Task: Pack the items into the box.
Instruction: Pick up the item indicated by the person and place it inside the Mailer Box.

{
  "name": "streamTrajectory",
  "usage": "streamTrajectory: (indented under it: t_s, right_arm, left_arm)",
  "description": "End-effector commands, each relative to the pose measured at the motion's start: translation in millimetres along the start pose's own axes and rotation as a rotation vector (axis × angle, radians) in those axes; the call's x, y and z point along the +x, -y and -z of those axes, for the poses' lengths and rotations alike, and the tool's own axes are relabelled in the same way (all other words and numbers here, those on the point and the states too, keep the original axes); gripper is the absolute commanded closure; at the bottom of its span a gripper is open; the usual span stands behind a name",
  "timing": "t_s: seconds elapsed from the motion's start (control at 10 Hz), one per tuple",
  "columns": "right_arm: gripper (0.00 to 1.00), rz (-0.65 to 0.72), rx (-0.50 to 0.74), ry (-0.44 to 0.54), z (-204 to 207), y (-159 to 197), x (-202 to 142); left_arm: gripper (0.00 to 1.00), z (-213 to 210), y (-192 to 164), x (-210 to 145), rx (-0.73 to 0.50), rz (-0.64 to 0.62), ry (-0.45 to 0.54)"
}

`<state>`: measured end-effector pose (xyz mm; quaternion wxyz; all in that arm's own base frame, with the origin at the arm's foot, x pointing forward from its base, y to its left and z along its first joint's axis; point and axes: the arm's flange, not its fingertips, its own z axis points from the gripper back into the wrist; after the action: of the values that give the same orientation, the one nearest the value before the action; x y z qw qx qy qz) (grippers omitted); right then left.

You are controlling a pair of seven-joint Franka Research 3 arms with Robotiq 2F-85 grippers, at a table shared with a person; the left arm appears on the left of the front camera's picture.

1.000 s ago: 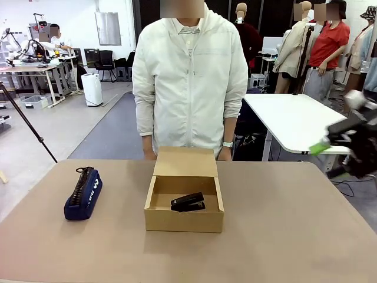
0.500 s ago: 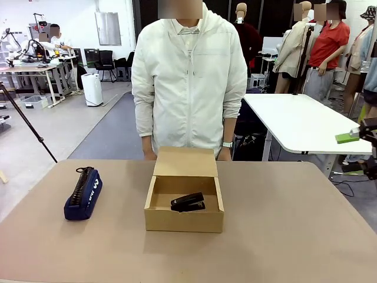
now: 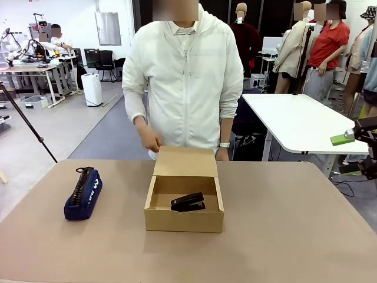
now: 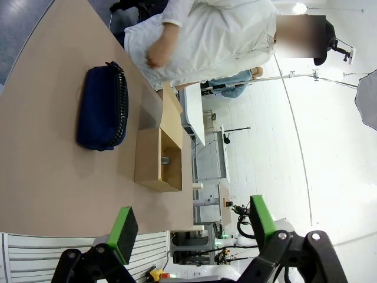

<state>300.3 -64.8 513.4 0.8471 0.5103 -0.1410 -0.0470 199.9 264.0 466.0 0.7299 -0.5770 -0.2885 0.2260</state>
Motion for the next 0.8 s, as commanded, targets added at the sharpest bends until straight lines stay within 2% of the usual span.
streamTrajectory:
  t_s: [0.0, 0.7]
  right_arm:
    - [0.00, -0.002, -0.014, -0.012, -3.3, 0.0, -2.4]
    - [0.00, -0.002, -0.014, -0.012, -3.3, 0.0, -2.4]
  left_arm:
    - [0.00, -1.7, 0.5, 0.3, -0.022, 0.015, 0.008]
    - [0.00, -1.7, 0.5, 0.3, -0.022, 0.015, 0.008]
